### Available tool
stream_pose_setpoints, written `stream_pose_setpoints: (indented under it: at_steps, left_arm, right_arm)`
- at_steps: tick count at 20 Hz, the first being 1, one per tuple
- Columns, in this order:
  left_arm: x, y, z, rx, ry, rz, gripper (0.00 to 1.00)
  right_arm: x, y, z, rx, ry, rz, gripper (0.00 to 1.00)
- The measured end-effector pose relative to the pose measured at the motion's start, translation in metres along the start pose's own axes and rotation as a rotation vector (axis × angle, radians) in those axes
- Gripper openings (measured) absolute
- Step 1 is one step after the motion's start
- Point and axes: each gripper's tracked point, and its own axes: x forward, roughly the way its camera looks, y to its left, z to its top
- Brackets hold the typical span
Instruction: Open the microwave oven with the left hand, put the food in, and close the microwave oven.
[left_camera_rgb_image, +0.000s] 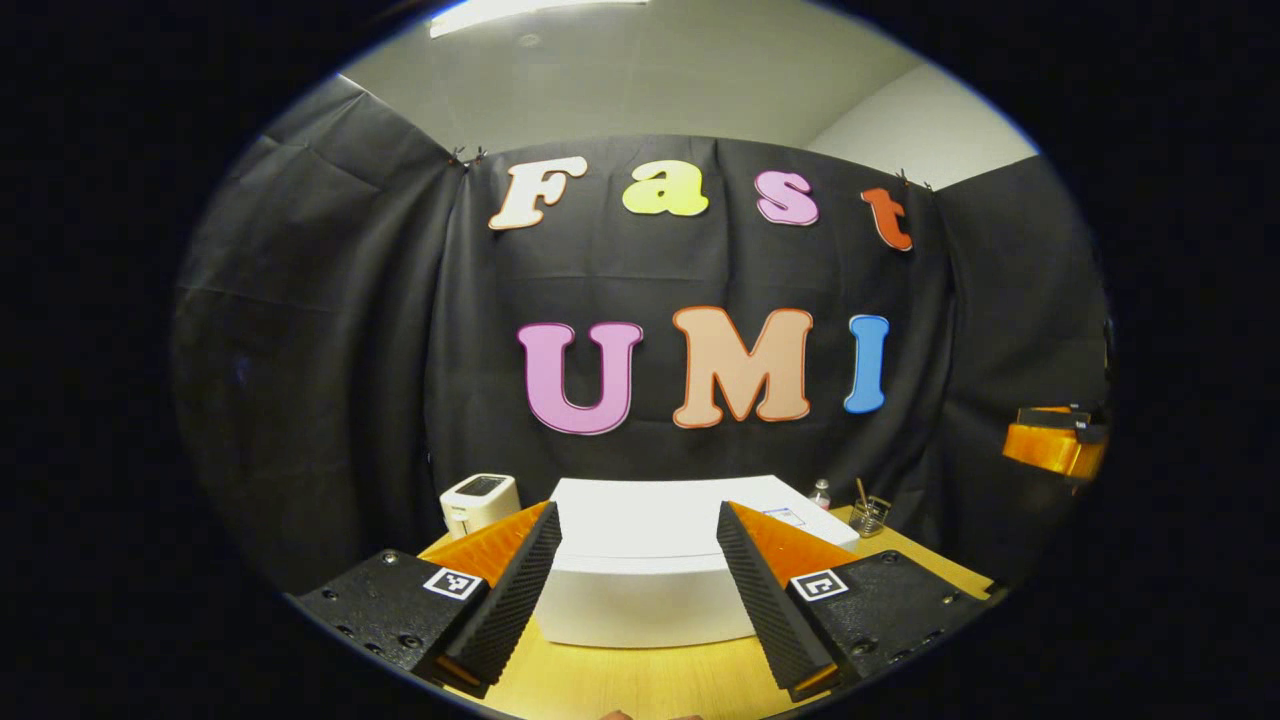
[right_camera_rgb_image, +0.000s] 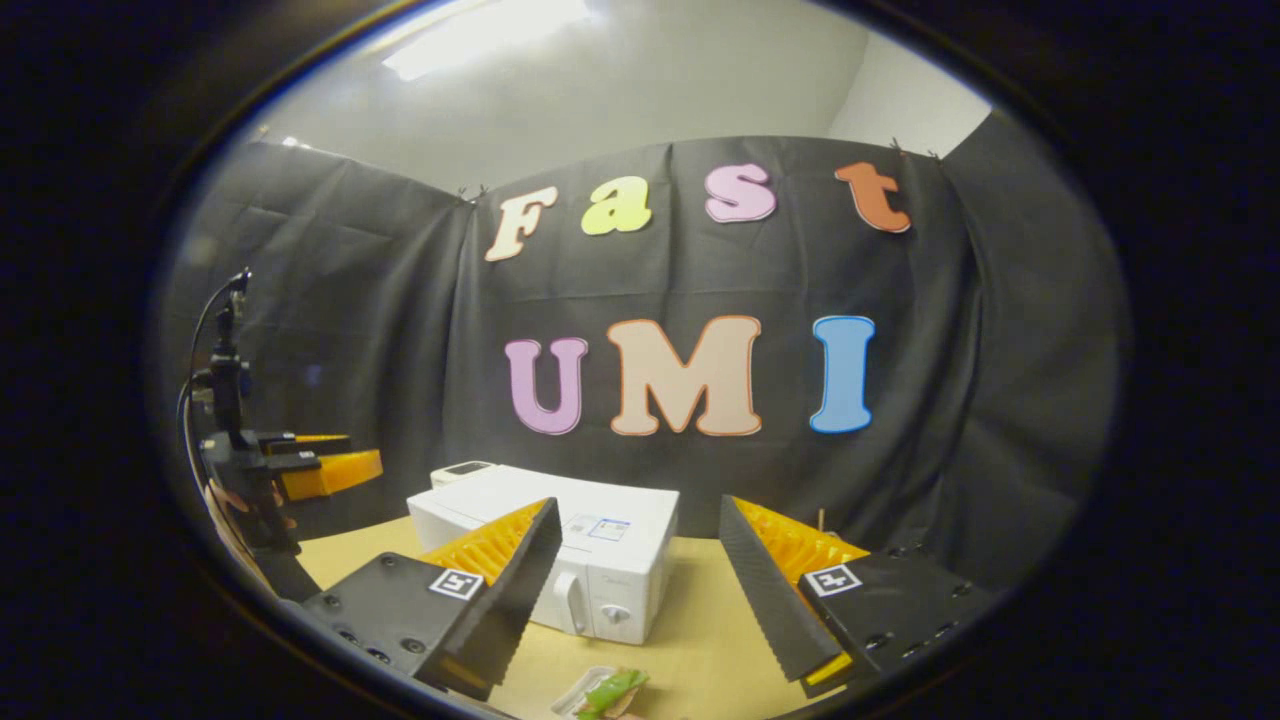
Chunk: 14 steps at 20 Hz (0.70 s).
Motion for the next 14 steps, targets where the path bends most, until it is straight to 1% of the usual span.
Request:
stream_pose_setpoints:
  at_steps: [1, 2, 4, 7, 10, 14]
  left_arm:
    - [0.002, -0.010, -0.015, 0.000, 0.015, -0.023, 0.93]
    - [0.007, -0.020, -0.030, -0.001, 0.028, -0.046, 0.96]
    - [0.016, -0.039, -0.064, -0.010, 0.080, -0.087, 0.96]
    - [0.031, -0.070, -0.111, -0.063, 0.152, -0.160, 0.96]
    - [0.046, -0.089, -0.146, -0.064, 0.196, -0.192, 0.97]
    - [0.062, -0.113, -0.189, -0.040, 0.249, -0.200, 0.97]
  right_arm:
    - [-0.001, -0.004, -0.003, 0.002, 0.003, -0.011, 0.96]
    - [-0.001, -0.009, -0.005, -0.001, 0.008, -0.021, 0.96]
    - [0.001, -0.016, -0.009, -0.011, 0.018, -0.041, 0.96]
    - [0.005, -0.023, -0.013, -0.002, 0.022, -0.058, 0.96]
    - [0.006, -0.031, -0.017, 0.009, 0.020, -0.071, 0.96]
    - [0.006, -0.040, -0.023, 0.021, 0.017, -0.091, 0.96]
